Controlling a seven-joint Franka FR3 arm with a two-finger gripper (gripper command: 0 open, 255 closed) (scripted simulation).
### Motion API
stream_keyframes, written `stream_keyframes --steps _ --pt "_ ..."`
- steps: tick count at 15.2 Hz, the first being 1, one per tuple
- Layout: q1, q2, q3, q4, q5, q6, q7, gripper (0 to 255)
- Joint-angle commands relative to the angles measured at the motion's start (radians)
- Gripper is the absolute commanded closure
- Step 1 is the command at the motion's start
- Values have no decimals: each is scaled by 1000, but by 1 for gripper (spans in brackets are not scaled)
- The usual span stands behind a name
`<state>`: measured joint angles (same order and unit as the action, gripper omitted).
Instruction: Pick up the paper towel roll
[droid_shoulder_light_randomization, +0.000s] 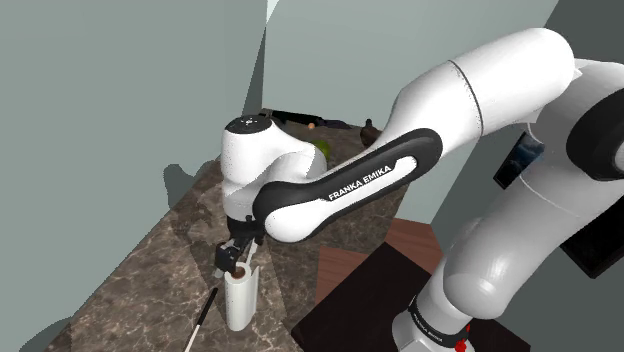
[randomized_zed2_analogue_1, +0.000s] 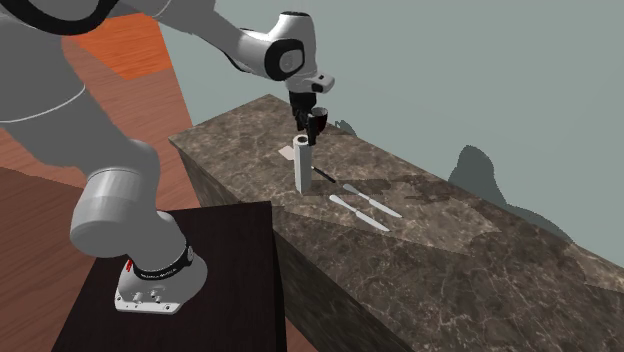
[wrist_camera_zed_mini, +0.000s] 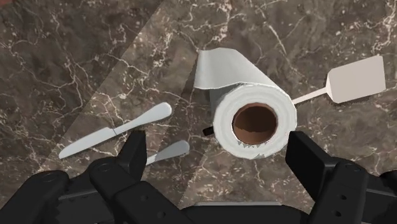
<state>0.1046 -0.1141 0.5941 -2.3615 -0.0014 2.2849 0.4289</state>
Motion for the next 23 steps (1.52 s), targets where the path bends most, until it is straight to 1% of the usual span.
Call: stream_keyframes --steps 1,7,9,11,12,21,23 --pt "4 87 35 48 -77 30 88 0" --pt "9 152 34 31 -140 97 139 0" --pt "11 182 31 22 -171 128 163 0" --pt "11 182 30 22 -171 128 163 0" --pt "11 184 30 23 -173 128 163 255" --pt "11 182 31 22 -171 128 163 255" --pt "9 159 34 29 -147 104 144 255"
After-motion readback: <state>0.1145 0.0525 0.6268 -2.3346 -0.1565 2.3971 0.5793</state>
